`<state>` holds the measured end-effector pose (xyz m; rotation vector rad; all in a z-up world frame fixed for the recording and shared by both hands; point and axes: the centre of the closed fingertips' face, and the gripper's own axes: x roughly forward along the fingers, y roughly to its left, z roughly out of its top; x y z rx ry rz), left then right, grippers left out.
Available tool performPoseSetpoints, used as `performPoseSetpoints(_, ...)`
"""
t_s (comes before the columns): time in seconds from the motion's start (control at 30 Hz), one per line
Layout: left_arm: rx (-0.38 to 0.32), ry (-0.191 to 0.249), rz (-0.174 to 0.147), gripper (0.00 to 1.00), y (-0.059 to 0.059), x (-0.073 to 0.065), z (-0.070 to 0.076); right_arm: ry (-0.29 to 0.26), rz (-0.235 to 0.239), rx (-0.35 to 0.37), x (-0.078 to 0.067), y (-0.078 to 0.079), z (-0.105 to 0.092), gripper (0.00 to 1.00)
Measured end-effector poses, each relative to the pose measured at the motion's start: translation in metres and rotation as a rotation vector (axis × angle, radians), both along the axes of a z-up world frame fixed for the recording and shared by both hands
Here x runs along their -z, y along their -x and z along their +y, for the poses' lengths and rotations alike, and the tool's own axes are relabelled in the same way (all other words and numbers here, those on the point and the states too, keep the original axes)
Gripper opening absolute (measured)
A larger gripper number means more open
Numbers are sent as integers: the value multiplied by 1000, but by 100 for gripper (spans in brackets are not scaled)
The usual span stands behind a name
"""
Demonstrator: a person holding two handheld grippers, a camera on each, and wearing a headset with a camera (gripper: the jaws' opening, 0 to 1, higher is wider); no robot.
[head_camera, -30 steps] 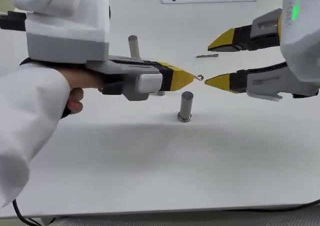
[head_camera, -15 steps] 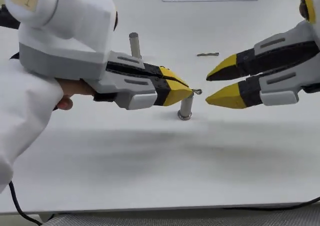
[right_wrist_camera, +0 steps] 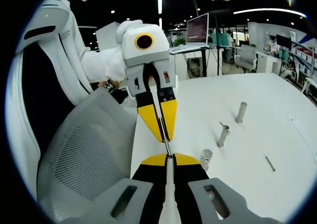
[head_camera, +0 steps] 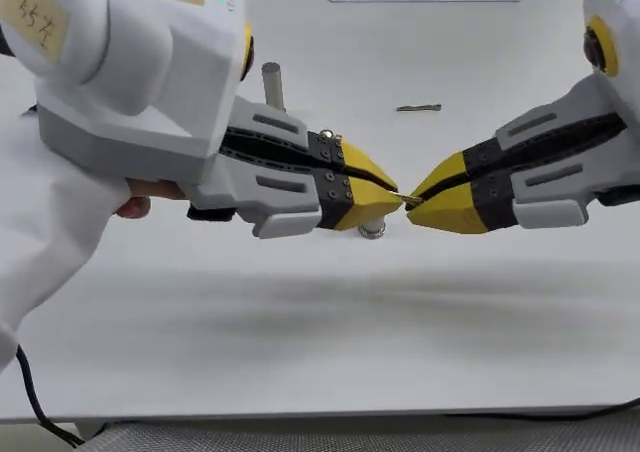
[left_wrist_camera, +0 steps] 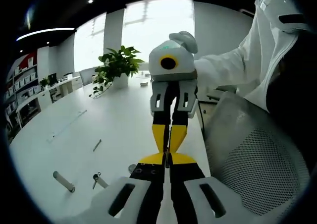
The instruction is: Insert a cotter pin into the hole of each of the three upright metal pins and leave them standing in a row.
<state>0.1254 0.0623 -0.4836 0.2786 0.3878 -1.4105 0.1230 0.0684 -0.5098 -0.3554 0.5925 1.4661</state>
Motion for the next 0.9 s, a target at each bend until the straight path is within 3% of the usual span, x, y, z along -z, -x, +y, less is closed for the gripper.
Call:
performPoseSetpoints(0.3,59,-50,-40,0,6,11,-1,16,-6,-51,0,8,-3,0)
performPoseSetpoints(0.47,96,-65,-57,0,9,14,-2,42,-53,-102,-2,11,-3,0)
performPoseSetpoints(0.53,98,-69,-54,0,9,15,-2,44,-61,-111,-3,17,-2,0)
performPoseSetpoints(0.63,100,-73,-54,0,8,17,-2,39,-53,-109,-2,5,-5,0)
performPoseSetpoints(0.7,100,-73,-50,0,9,18,-2,36,-50,-107,-3,6,-5,0)
performPoseSetpoints(0.73,96,-70,-54,0,7,18,-3,40,-77,-111,-3,5,-5,0)
performPoseSetpoints(0.83,87,-52,-44,0,6,19,-4,45,-59,-103,-4,9,-7,0)
performPoseSetpoints(0.9,72,-43,-39,1,3,20,-5,45,-62,-97,-2,2,-11,0)
